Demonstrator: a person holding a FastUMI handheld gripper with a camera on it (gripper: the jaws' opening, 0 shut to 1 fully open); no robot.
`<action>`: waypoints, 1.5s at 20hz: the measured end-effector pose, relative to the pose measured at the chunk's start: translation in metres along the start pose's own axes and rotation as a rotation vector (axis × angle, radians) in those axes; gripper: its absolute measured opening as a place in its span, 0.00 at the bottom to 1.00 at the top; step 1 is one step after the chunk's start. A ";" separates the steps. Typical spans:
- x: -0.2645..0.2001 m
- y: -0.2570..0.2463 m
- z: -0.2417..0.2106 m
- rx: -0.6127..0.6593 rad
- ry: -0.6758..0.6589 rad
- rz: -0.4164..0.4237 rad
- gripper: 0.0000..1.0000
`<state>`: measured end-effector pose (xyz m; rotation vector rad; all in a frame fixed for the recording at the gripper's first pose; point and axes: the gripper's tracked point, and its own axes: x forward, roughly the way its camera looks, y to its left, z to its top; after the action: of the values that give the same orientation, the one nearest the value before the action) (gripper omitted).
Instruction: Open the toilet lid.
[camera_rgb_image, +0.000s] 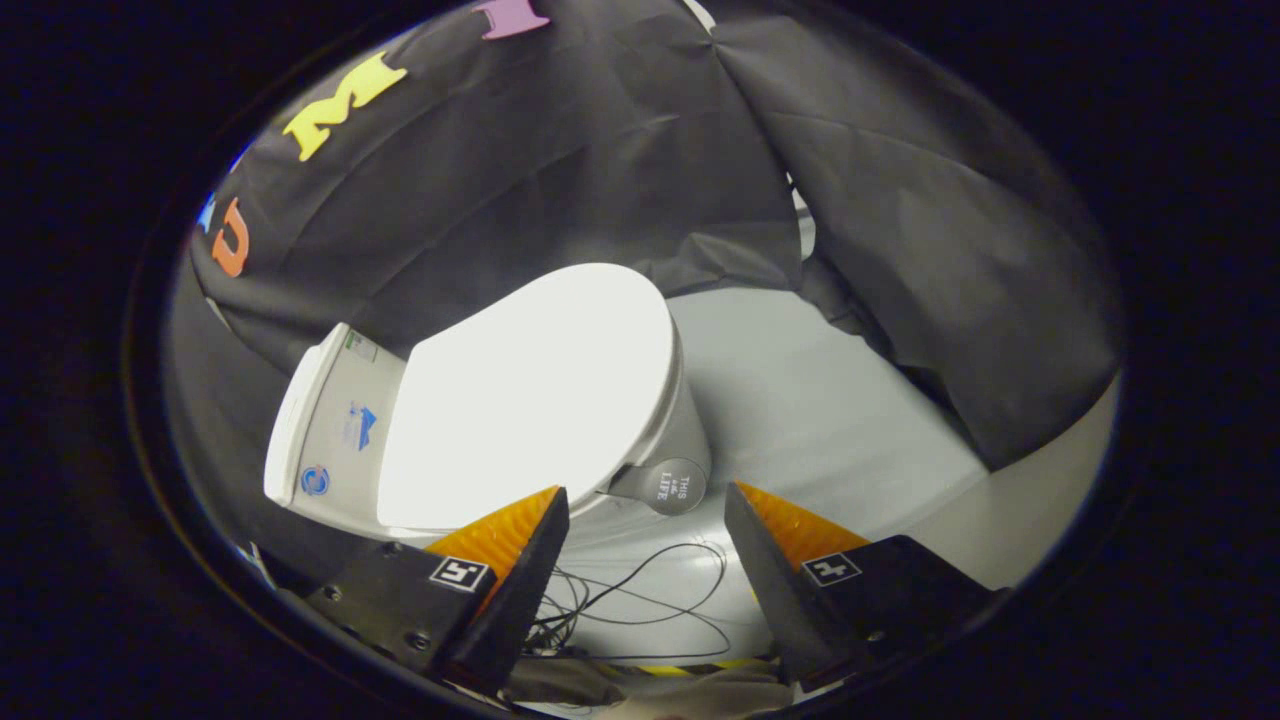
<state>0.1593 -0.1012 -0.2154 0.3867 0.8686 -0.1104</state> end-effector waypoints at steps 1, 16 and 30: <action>0.005 -0.001 -0.001 0.016 0.011 0.004 0.98; 0.055 -0.014 -0.007 0.183 -0.008 0.165 0.78; 0.063 -0.013 0.004 0.443 -0.039 0.355 0.44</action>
<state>0.1992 -0.1105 -0.2647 0.9441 0.7215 0.0205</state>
